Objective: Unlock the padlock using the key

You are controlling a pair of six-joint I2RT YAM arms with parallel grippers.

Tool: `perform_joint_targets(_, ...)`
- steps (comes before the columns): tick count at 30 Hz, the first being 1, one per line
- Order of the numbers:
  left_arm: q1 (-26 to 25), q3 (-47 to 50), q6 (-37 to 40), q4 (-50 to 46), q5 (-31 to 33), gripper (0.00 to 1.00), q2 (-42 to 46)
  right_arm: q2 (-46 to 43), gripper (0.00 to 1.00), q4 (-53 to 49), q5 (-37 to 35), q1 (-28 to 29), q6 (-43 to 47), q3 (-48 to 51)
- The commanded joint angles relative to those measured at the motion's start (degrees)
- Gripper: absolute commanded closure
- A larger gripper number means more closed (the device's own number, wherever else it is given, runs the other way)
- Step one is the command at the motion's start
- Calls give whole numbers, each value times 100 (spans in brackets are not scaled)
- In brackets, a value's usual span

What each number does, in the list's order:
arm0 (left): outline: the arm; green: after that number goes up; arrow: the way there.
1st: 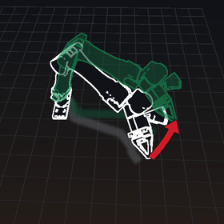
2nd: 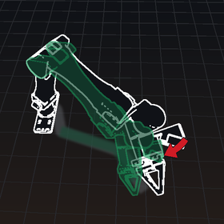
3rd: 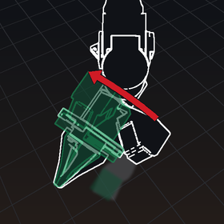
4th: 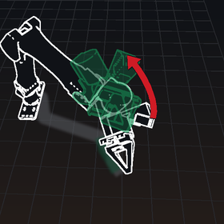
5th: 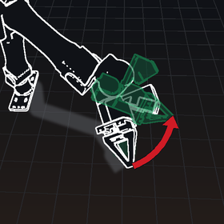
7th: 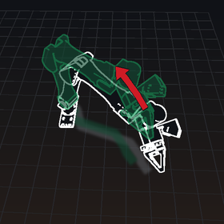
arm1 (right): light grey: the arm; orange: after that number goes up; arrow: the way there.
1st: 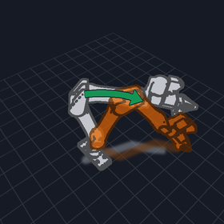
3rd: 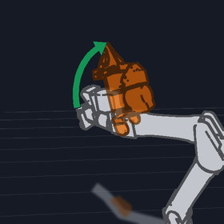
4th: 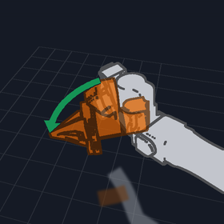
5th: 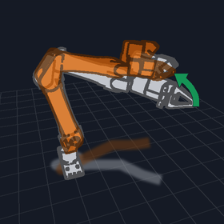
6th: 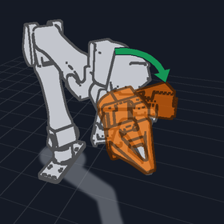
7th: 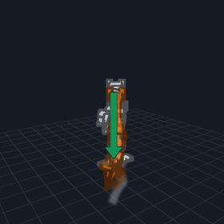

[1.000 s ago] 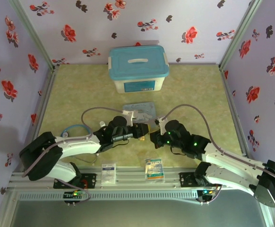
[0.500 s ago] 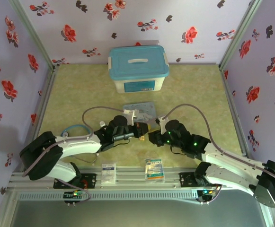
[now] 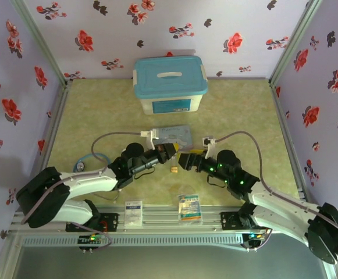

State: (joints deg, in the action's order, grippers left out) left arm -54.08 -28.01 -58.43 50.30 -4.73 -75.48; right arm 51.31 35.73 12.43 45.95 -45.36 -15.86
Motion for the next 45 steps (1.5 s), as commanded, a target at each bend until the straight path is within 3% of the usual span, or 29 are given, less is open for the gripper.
perform_joint_targets(1, 21, 191, -17, 952, 321, 100, 225, 304, 9, 1937, 298, -41, -533, 148)
perform_joint_targets(6, -12, 140, 302, 1085, 217, 100, 412, 1030, 14, 2846, 522, -43, -862, 75)
perform_joint_targets(11, -17, 270, 376, 1176, 376, 100, 594, 1867, 33, 4278, 646, -37, -1356, 136)
perform_joint_targets(15, -14, 324, 412, 1288, 376, 100, 639, 2147, 49, 4364, 834, -16, -1468, -56)
perform_joint_targets(22, -14, 410, 423, 1318, 446, 100, 750, 1944, 63, 4363, 736, -20, -1377, 37)
perform_joint_targets(27, -14, 427, 394, 1467, 460, 100, 697, 2077, 65, 4367, 728, 84, -1450, -84)
perform_joint_targets(32, -14, 462, 341, 1516, 477, 100, 674, 1952, 75, 4364, 635, 113, -1423, -67)
perform_joint_targets(45, -15, 531, 235, 1816, 552, 100, 468, 2087, 73, 4360, 702, 174, -1460, -215)
